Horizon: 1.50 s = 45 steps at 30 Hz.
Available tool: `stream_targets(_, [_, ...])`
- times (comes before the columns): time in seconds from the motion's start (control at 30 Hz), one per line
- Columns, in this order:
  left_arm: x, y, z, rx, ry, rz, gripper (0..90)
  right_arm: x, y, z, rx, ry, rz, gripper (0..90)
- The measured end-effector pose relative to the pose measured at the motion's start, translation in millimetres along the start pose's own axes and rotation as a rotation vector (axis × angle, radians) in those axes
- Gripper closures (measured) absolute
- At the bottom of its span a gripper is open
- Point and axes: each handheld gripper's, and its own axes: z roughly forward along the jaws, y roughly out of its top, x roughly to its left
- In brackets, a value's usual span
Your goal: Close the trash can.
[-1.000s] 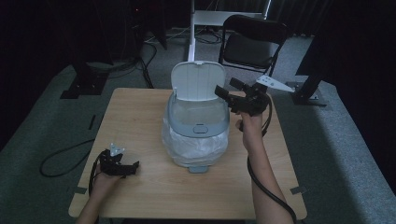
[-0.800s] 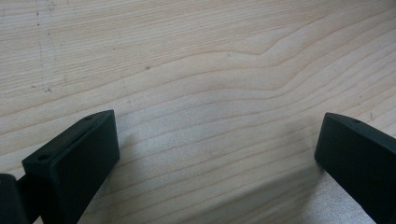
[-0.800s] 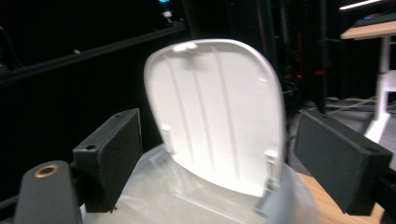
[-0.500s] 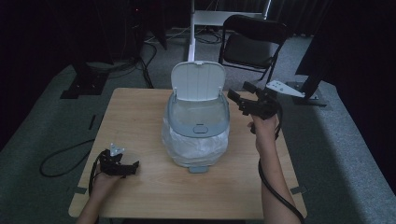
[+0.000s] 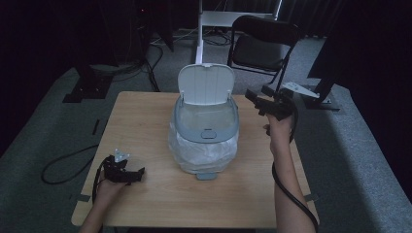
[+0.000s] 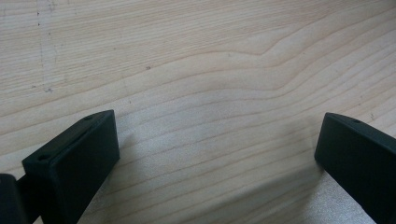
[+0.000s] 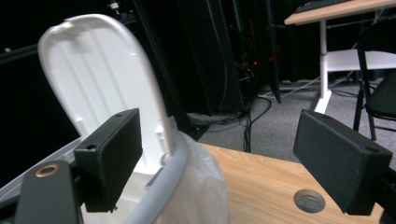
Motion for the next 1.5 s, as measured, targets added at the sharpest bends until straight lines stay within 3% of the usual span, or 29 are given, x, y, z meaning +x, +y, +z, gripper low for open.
stream_targets(0.67, [0.3, 0.2, 0.2, 0.000, -0.001, 0.001, 0.7, -13.6, 34.9, 58.6, 0.060, -0.043, 0.047, 15.0])
stream_targets(0.83, [0.3, 0.2, 0.2, 0.000, -0.001, 0.001, 0.7, -13.2, 43.2, 71.3, 0.087, -0.021, 0.051, 15.0])
stream_targets(0.97, [0.6, 0.3, 0.3, 0.000, -0.001, 0.003, 0.7, -8.7, 47.5, 74.2, 0.079, 0.011, 0.060, 14.0])
stream_targets(1.1, [0.7, 0.4, 0.3, 0.000, -0.001, 0.003, 0.7, -2.5, 50.3, 75.4, 0.108, 0.050, 0.043, 15.7])
stream_targets(1.3, [0.7, 0.4, 0.3, 0.000, -0.001, 0.003, 0.7, -3.7, 50.9, 68.3, 0.119, 0.142, 0.084, 15.9])
stream_targets(1.5, [0.6, 0.4, 0.3, 0.000, -0.001, 0.003, 0.7, 9.3, 45.9, 60.9, 0.172, 0.224, 0.015, 15.8])
